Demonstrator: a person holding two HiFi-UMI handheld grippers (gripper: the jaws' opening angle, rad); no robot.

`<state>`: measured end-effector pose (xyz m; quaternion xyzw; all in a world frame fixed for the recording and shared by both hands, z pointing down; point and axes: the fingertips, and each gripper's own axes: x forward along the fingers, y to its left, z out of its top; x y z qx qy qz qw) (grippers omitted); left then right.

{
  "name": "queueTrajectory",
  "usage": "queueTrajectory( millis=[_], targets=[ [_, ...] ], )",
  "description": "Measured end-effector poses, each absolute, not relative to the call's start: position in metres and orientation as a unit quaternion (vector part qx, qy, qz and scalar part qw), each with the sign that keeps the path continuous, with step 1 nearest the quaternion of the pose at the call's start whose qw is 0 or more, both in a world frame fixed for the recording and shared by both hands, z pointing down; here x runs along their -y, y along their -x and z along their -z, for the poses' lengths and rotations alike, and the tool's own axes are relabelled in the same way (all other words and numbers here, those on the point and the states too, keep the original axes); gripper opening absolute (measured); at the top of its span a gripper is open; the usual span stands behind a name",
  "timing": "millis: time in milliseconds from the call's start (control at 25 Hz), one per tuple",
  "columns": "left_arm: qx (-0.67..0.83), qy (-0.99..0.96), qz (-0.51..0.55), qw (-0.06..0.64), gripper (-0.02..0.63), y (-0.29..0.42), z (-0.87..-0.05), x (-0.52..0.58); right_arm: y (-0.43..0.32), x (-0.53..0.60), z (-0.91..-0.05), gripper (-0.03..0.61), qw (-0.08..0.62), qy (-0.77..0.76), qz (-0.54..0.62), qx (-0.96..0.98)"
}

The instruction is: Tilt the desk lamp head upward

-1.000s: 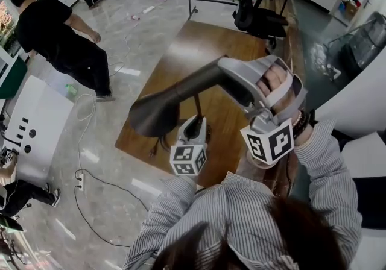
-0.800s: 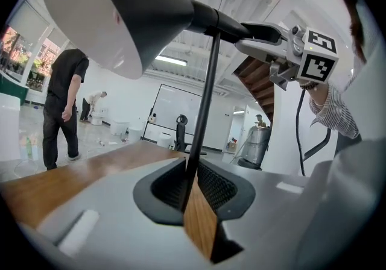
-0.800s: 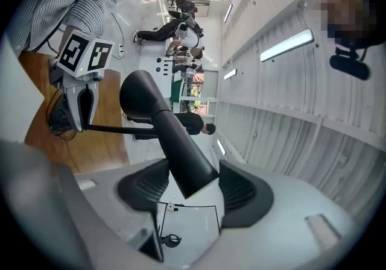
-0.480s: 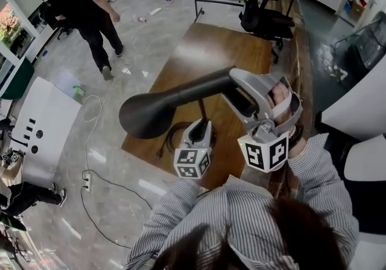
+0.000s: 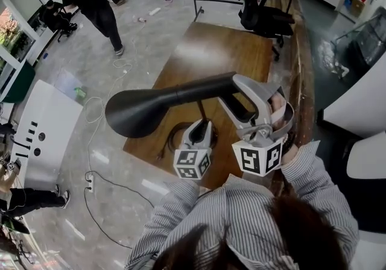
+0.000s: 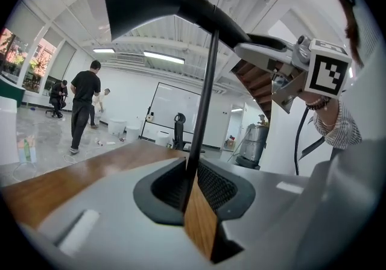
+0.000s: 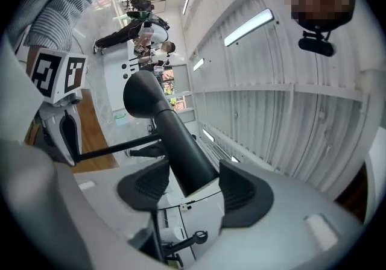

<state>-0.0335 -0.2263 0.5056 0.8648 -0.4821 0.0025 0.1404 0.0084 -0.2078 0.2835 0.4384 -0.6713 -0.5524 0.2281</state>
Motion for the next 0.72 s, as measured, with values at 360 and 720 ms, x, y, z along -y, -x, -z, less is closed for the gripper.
queueTrajectory(
  millis=[360,720],
  targets=[
    [0.482,-0.866,-0.003,0.135,0.041,0.033,-0.508,0.224,-0.011,0.203,-0.294,0.244,0.199,-0.457,0.502,0.707],
    [0.478,-0.867,-0.007,0.138,0.041,0.033,-0.508,0.223,-0.015,0.201,-0.307,0.229,0.181,-0.473,0.451,0.735]
  ],
)
